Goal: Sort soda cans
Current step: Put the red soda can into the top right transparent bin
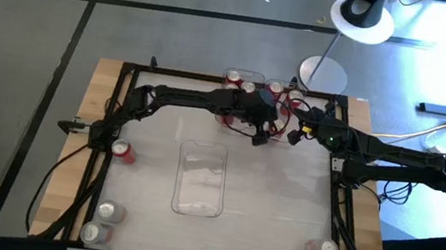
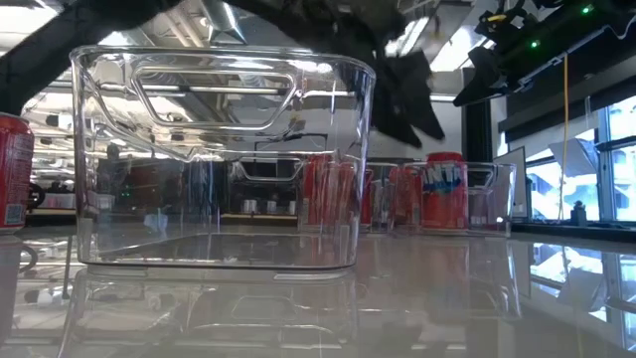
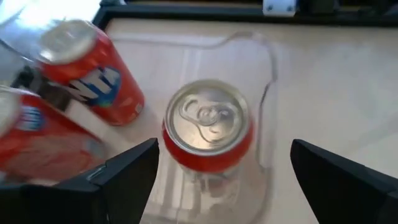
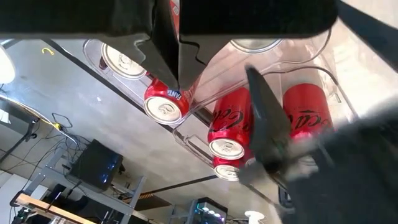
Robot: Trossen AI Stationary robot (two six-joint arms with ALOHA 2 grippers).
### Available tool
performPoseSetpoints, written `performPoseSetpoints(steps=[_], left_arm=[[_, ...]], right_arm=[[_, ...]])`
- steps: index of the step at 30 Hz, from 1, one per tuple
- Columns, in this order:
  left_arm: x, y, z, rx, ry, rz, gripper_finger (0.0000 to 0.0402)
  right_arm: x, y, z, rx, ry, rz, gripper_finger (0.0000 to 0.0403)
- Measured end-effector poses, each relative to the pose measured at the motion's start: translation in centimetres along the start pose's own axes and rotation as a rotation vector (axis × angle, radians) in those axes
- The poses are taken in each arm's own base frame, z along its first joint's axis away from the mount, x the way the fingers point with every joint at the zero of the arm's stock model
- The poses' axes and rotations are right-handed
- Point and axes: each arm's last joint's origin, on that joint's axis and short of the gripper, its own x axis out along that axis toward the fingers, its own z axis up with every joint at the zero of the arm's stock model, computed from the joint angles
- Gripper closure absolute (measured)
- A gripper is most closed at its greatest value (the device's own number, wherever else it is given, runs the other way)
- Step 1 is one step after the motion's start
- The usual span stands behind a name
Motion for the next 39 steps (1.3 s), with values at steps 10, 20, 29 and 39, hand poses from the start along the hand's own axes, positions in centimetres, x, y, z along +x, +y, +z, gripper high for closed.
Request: performPoseSetpoints(steps=[10, 20, 29, 39], left_arm=[[-13.5, 0.0, 2.8, 0.077, 0.115, 0.192, 0.0053], [-26.8, -1.0, 1.3, -0.083, 0.220, 0.180, 0.0053], [-33.2, -3.9, -1.8, -0.127, 0.385, 0.132, 0.0053], [-37.4, -6.0, -7.3, -0.206, 0.370, 0.139, 0.0053]], right_arm=[[0.0, 0.3, 0.1, 0.011, -0.002, 0.112, 0.0402], [-0.1, 0.5, 0.1, 0.061, 0.003, 0.179, 0.0402], [-0.1, 0.5, 0.1, 0.084, 0.005, 0.185, 0.0402], [-0.1, 0.5, 0.0, 0.082, 0.012, 0.184, 0.0402]])
